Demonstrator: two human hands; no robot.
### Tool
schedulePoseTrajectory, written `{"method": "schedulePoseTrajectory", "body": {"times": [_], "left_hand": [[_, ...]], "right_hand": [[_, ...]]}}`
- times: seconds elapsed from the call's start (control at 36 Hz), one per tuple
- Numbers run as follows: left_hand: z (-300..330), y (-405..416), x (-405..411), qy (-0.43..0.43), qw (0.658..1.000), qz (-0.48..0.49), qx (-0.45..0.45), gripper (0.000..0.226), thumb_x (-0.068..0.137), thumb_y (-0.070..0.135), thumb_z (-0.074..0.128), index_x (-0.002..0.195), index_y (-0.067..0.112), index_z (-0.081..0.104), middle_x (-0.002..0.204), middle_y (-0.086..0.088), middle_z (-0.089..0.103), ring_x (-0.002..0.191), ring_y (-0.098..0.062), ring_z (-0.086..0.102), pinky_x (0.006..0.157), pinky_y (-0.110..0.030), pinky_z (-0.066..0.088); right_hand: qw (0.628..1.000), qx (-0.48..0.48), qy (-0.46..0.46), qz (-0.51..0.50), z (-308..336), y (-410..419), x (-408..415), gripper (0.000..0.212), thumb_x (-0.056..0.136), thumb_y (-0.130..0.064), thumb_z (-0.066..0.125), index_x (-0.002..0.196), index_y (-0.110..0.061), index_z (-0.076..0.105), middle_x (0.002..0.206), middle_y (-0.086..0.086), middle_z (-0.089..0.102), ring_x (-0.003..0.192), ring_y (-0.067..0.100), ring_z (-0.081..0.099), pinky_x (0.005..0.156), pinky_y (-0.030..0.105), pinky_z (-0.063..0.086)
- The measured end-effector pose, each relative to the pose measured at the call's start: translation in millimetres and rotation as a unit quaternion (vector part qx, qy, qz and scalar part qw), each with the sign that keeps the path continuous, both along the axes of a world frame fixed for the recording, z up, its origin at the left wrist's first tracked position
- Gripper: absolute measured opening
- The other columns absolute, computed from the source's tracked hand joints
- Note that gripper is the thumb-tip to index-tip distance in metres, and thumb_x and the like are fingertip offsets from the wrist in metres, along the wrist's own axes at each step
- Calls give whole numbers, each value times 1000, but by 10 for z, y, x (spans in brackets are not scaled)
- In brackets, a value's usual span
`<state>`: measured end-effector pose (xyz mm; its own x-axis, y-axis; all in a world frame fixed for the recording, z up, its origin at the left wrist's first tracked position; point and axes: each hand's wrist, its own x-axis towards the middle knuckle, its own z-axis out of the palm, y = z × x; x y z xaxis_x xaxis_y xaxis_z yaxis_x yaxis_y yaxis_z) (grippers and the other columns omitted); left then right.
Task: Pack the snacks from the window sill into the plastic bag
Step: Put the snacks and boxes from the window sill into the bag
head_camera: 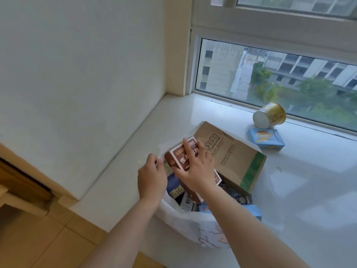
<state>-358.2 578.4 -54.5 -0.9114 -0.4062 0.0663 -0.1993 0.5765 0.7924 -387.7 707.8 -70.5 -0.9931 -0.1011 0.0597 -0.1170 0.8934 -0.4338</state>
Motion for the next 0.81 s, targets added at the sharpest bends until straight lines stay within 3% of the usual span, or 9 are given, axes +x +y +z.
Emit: {"method": "schedulePoseTrajectory", "body": {"times": [0.17,0.25,0.33,0.44,0.5,0.56,0.64,0.72,0.81], "left_hand": [[-14,-27,0,-13,1000,-2,-15,23,100,26,41,83,11,46,79,-4,56,69,-22,50,47,-23,28],[-18,-12,5,-4,1000,5,5,25,99,24,43,79,9,44,76,-7,55,71,-28,49,54,-30,30],[35,10,5,9,999,15,38,24,98,21,44,78,8,43,75,-10,54,72,-29,47,60,-31,31],[144,7,-28,-7,998,14,62,24,98,20,43,79,6,46,71,-3,49,72,-24,45,57,-31,25],[162,-11,-37,-16,998,12,64,24,98,20,43,81,5,48,69,0,47,72,-23,45,54,-30,27],[186,-9,-31,-23,998,7,61,24,99,20,42,82,4,48,68,2,46,66,-18,46,48,-22,30],[210,24,-11,-28,998,-3,63,24,100,20,40,85,3,48,69,2,46,59,-7,43,43,-10,37],[182,35,-17,-29,997,-7,64,25,100,21,40,85,4,49,70,1,47,62,-13,47,45,-17,34],[133,16,-31,-31,997,1,68,25,98,23,42,83,5,50,72,-2,50,73,-25,49,56,-31,35]], "right_hand": [[995,42,32,86,126,123,-86,87,75,-65,52,144,-49,3,152,1,8,133,29,23,108,47,23],[982,108,112,110,53,430,43,94,68,-76,48,145,-35,14,147,11,20,123,32,37,101,49,36],[969,160,118,144,-72,736,237,101,65,-83,43,146,-28,18,144,15,28,118,32,39,98,49,40],[957,178,124,192,-109,885,393,88,75,-84,29,145,-33,14,143,9,32,116,25,43,96,43,42],[953,175,107,222,-104,887,438,80,80,-77,35,144,-35,15,139,3,36,109,21,48,91,39,48],[955,171,66,231,-129,888,478,88,77,-69,51,146,-36,7,140,-3,38,109,17,48,95,38,47],[987,71,-83,118,-144,901,489,109,67,-62,69,149,-33,3,139,-11,39,122,12,37,110,32,31],[983,96,-86,128,-64,851,480,85,71,-58,69,141,-32,28,133,-12,46,119,10,39,104,28,29],[950,210,-32,231,-131,755,518,70,82,-55,59,140,-29,31,132,-5,47,116,18,42,98,33,31]]}}
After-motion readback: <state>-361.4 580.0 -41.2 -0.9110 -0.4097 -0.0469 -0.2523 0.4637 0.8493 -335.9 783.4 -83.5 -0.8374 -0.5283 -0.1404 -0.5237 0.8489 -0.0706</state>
